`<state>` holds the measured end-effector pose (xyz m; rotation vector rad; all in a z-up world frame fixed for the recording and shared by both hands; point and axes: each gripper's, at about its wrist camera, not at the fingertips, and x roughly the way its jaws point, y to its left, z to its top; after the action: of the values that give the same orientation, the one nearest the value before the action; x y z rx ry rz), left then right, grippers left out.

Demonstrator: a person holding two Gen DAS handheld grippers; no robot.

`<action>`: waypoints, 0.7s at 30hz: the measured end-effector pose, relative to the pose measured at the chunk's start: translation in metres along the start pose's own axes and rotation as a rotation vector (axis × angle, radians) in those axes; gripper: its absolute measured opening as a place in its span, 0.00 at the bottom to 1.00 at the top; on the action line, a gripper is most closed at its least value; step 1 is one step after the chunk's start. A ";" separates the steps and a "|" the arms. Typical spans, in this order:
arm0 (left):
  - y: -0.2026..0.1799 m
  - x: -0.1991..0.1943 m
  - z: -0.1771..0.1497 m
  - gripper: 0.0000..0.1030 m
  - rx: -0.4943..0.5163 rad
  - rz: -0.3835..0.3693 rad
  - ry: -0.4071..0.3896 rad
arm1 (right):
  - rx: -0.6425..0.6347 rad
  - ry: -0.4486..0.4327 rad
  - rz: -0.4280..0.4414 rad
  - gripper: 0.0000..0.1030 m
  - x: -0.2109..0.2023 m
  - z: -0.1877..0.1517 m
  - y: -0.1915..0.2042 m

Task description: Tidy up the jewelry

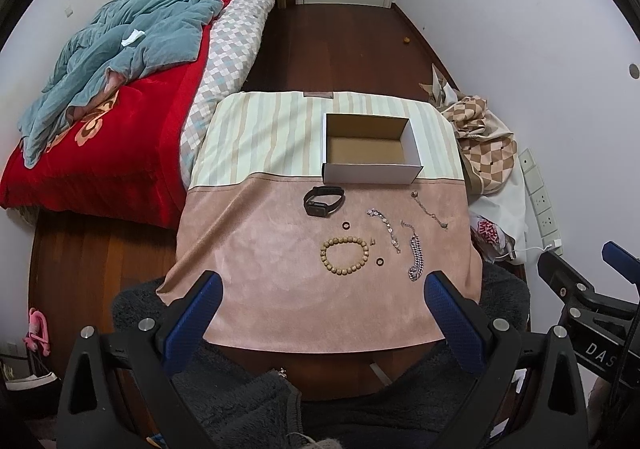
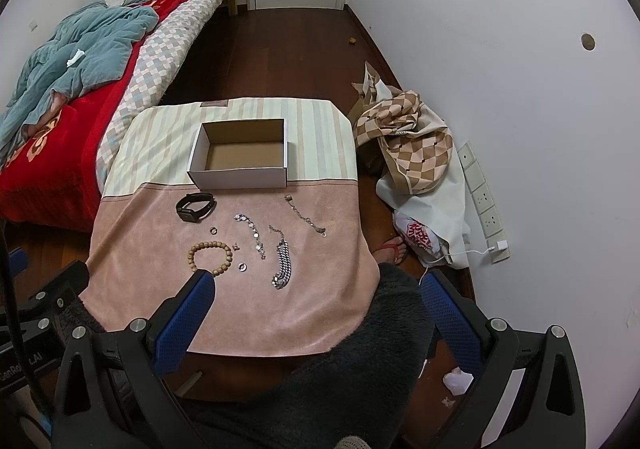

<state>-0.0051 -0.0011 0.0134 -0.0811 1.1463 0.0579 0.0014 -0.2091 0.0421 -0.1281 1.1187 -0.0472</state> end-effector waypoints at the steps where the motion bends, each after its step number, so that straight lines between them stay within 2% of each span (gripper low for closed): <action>1: 0.000 -0.001 0.000 1.00 0.002 -0.001 0.000 | -0.003 -0.003 -0.003 1.00 -0.002 -0.002 0.003; 21: -0.001 -0.001 0.001 1.00 0.006 0.000 -0.003 | -0.001 -0.007 -0.009 1.00 -0.006 0.000 0.001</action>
<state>-0.0045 -0.0023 0.0147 -0.0760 1.1439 0.0545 -0.0008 -0.2076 0.0473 -0.1338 1.1114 -0.0544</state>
